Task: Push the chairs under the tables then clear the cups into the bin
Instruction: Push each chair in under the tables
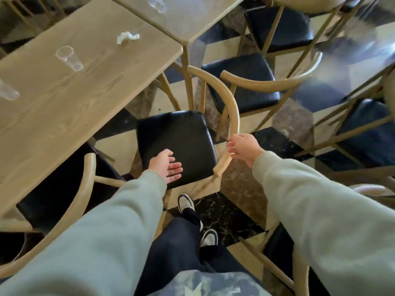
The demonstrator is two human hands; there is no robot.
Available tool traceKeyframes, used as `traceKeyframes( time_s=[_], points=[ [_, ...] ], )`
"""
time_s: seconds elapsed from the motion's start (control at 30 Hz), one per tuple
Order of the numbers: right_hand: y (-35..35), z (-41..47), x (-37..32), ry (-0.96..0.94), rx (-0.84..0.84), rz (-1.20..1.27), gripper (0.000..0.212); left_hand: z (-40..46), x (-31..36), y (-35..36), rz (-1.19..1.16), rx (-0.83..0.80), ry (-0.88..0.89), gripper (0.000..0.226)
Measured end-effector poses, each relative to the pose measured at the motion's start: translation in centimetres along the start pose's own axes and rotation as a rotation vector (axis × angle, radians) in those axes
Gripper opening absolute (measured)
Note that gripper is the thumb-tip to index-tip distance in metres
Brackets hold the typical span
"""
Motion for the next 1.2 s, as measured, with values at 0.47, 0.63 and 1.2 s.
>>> traceKeyframes(
  time_s=[0.47, 0.63, 1.2],
  points=[
    [-1.2, 9.8, -14.1, -0.087, 0.101, -0.167, 0.027, 6.7, 16.4, 7.4, -0.023, -0.061, 0.083, 0.020],
    [-1.0, 12.9, -17.3, -0.155, 0.145, -0.491, 0.014, 7.4, 18.2, 7.9, -0.101, -0.026, 0.068, 0.019],
    [2.7, 19.8, -24.3, -0.254, -0.258, -1.039, 0.031, 4.0, 9.2, 13.7, -0.565, 0.303, -0.129, 0.022]
  ],
)
Point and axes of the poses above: each hand's wrist, its own z-axis towards the middle knuckle, its own y-axis out of the palm, x = y × z, the point moved 7 cm from there along z, towards the middle knuckle
